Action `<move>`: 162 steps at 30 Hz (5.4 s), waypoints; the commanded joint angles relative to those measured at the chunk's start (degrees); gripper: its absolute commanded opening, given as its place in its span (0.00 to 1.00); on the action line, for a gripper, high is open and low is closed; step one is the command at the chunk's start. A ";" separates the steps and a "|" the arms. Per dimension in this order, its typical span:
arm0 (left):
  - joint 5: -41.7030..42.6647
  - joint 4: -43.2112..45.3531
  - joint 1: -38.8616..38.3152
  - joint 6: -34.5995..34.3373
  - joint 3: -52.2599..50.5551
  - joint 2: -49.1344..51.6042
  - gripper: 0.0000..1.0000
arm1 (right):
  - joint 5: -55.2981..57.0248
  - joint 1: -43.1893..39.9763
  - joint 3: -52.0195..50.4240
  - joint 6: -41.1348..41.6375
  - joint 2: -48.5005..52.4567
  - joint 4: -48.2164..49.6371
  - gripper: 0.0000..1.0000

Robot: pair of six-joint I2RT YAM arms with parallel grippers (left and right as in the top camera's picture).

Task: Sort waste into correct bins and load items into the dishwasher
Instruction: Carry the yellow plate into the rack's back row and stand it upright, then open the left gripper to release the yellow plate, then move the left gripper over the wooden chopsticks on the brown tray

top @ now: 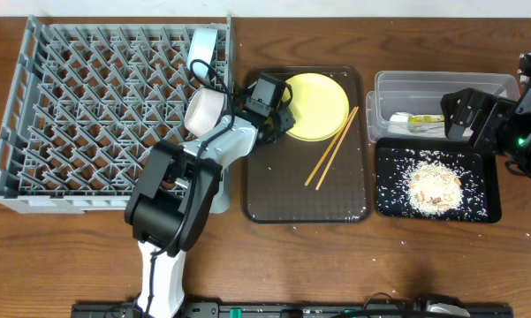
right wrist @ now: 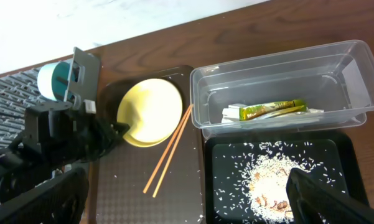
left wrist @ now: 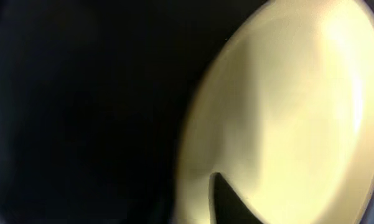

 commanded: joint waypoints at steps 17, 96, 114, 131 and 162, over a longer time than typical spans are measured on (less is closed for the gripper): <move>-4.09 -0.04 2.43 10.80 -0.76 -7.80 0.07 | 0.33 -0.50 0.13 -0.61 -0.04 -0.02 0.99; -41.35 17.92 23.85 70.99 0.15 -17.46 0.83 | 0.33 -0.50 0.13 -0.61 -0.04 0.00 0.99; -16.72 -21.35 -1.18 46.90 3.82 -30.69 0.81 | 0.33 -0.50 0.13 -0.61 -0.04 0.00 0.99; -1.64 -25.62 -11.91 41.59 9.14 -8.22 0.81 | 0.33 -0.50 0.13 -0.61 -0.04 0.00 0.99; -11.43 -14.93 -16.57 48.35 8.94 1.42 0.80 | 0.33 -0.50 0.13 -0.61 -0.04 0.00 0.99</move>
